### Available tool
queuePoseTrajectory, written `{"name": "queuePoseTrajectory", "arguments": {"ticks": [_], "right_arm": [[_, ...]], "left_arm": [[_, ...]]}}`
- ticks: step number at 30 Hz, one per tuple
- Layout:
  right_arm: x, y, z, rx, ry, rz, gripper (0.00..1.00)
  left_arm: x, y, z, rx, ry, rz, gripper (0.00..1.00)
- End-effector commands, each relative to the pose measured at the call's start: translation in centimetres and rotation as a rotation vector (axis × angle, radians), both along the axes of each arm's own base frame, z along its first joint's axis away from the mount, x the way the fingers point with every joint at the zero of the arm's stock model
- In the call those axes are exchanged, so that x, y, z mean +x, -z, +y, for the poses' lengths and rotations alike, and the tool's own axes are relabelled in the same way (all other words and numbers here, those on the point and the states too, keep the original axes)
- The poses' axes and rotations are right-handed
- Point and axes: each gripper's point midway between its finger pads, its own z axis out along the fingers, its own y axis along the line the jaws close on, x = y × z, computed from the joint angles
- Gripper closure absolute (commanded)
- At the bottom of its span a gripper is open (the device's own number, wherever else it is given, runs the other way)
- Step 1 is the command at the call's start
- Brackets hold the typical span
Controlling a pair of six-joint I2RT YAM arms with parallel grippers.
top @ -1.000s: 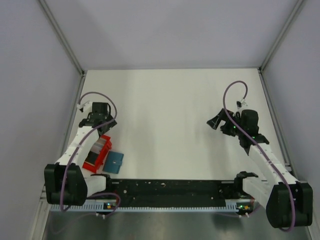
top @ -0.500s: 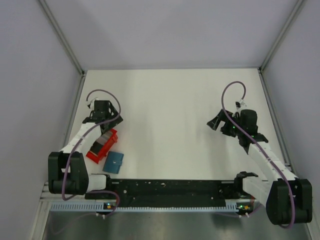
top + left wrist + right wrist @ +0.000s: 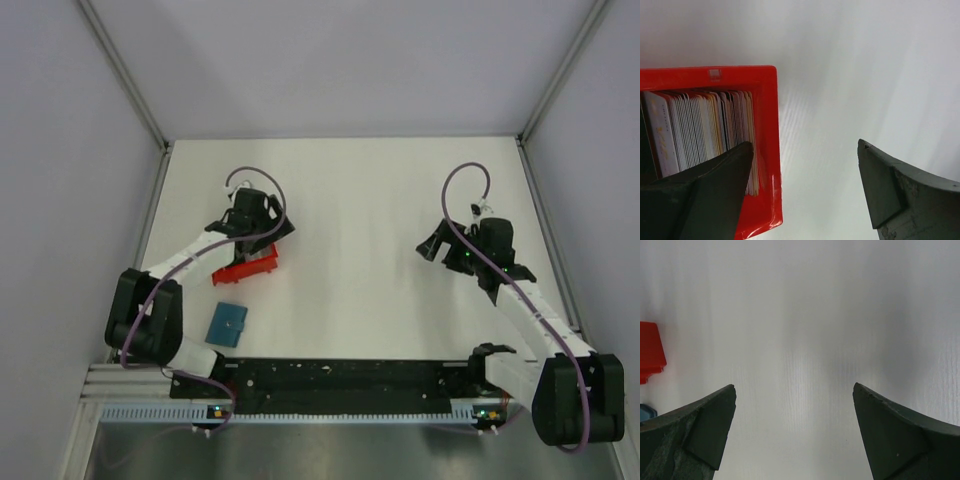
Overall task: Put the credit cards into the card holder
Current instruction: Move the storage box to the center of the board.
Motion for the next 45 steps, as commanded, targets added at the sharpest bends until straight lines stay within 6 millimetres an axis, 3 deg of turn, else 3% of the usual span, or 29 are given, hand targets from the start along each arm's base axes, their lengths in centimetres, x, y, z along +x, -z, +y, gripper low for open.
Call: {"name": "queuePoseTrajectory", "arguments": {"ticks": [1,13,17,20,24,28,34,39,41,45], "right_arm": [[1.2,-1.5,-0.8,-0.042,0.017,-0.040,0.01],[0.6,-1.5,-1.9,-0.076,0.076,-0.016,0.01],[0.3,-1.9,-1.6,-0.064,0.064,-0.016,0.01],[0.0,-2.1,-1.2,-0.044,0.047,-0.017,0.01],[-0.3,-2.1,-0.6,-0.007,0.033,-0.009,0.01],[-0.4,-2.0,0.1,0.033,0.016,-0.007,0.01],[0.1,-2.1,1.5,0.119,-0.016,-0.011,0.01],[0.4,-1.6,2.9,0.172,-0.036,0.006,0.01],[0.5,-1.5,3.8,0.176,-0.056,0.013,0.01],[0.7,-1.4,6.0,0.206,-0.095,0.033,0.01]], "left_arm": [[-0.3,0.7,-3.9,-0.067,0.023,0.042,0.11],[-1.4,-0.4,-15.8,-0.151,0.184,0.040,0.11],[-1.6,-1.6,-20.0,-0.193,0.248,0.024,0.10],[-1.8,-2.7,-21.2,-0.195,0.278,0.005,0.08],[-1.7,-5.0,-19.5,-0.125,0.281,-0.068,0.02],[-1.7,-8.0,-16.9,-0.021,0.287,-0.171,0.02],[-2.0,-9.7,-9.0,0.220,0.130,-0.250,0.02],[-2.5,-5.7,-2.0,0.282,0.019,-0.146,0.02],[-2.6,-4.1,-0.3,0.263,0.012,-0.116,0.02],[-2.8,-1.5,0.9,0.224,0.061,-0.082,0.02]]}}
